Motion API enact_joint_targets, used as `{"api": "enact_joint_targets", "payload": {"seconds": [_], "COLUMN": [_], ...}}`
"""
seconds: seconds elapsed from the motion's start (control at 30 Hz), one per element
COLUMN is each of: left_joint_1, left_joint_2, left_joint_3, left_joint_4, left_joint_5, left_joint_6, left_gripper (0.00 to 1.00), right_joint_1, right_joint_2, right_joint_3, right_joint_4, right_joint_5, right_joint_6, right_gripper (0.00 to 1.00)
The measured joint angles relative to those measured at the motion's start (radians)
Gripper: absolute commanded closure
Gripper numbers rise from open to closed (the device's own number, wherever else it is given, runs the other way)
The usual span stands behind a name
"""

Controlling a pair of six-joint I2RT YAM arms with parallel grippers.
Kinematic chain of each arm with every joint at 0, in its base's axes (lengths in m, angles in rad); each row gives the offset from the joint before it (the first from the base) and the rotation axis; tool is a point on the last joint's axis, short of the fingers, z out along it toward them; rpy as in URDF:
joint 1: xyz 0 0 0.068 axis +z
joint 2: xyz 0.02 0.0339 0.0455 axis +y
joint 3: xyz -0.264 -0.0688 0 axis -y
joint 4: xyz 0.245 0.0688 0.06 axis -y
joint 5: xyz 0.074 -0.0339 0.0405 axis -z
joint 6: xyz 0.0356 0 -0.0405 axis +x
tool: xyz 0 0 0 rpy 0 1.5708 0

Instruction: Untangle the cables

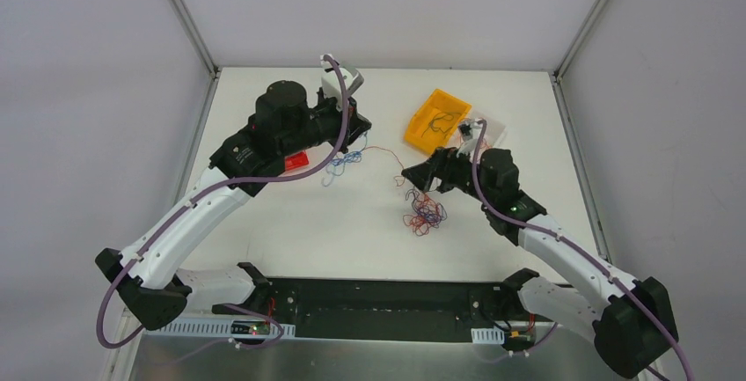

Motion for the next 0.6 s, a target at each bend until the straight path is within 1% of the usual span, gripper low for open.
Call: {"api": "enact_joint_targets", "payload": {"seconds": [0.17, 0.33, 0.4, 0.47, 0.53, 0.57, 0.6], "left_joint_1": [0.0, 0.0, 0.0, 0.0, 0.0, 0.0, 0.0], "left_joint_2": [0.002, 0.008, 0.016, 0.023, 0.024, 0.025, 0.025], "left_joint_3": [0.012, 0.054, 0.083, 0.108, 0.124, 0.13, 0.134], "left_joint_4": [0.006, 0.018, 0.027, 0.043, 0.059, 0.061, 0.063], "left_joint_5": [0.031, 0.072, 0.098, 0.119, 0.137, 0.141, 0.145], "left_joint_6": [-0.015, -0.037, -0.049, -0.06, -0.072, -0.076, -0.079], "left_gripper": [1.0, 1.0, 1.0, 1.0, 1.0, 1.0, 1.0], "right_joint_1": [0.052, 0.061, 0.061, 0.061, 0.061, 0.061, 0.063], "right_joint_2": [0.068, 0.166, 0.212, 0.261, 0.303, 0.32, 0.333], "right_joint_3": [0.044, 0.097, 0.114, 0.128, 0.13, 0.13, 0.13], "right_joint_4": [0.082, 0.15, 0.177, 0.203, 0.233, 0.245, 0.256], "right_joint_5": [-0.084, -0.074, -0.065, -0.061, -0.067, -0.071, -0.075], "right_joint_6": [-0.039, -0.079, -0.092, -0.097, -0.094, -0.089, -0.079], "right_gripper": [0.1, 0.09, 0.13, 0.26, 0.54, 0.65, 0.78]}}
